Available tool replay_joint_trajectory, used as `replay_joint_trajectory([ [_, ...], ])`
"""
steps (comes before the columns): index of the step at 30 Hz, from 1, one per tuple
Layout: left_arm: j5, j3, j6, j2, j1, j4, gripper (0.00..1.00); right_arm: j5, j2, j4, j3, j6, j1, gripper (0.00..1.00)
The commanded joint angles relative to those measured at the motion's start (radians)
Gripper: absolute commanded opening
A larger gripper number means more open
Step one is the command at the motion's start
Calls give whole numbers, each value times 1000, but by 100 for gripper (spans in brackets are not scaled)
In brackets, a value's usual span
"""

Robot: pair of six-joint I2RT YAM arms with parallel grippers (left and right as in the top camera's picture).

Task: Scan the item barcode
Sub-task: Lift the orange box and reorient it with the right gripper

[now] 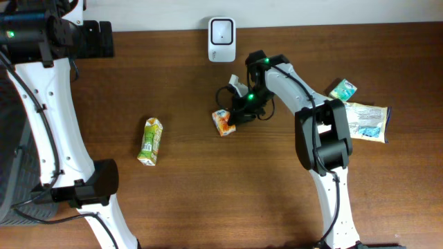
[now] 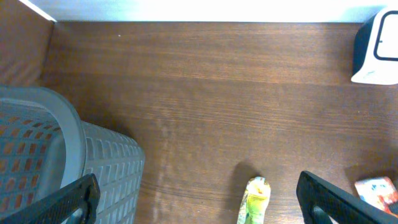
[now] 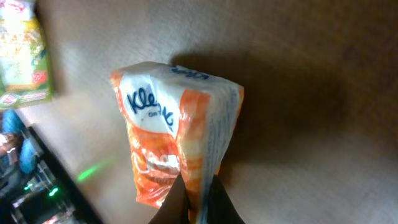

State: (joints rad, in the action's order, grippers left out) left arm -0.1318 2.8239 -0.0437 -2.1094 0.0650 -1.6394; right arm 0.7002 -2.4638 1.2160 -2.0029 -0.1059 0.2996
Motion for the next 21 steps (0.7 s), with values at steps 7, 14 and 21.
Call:
replay_joint_trajectory([
  [7, -4, 8, 6, 11, 3, -1, 99, 569, 141, 227, -132, -291, -169, 4],
  [14, -4, 8, 6, 11, 3, -1, 99, 822, 147, 296, -132, -309, -289, 4],
  [21, -4, 8, 6, 11, 3, -1, 99, 852, 173, 352, -136, -306, -370, 4],
])
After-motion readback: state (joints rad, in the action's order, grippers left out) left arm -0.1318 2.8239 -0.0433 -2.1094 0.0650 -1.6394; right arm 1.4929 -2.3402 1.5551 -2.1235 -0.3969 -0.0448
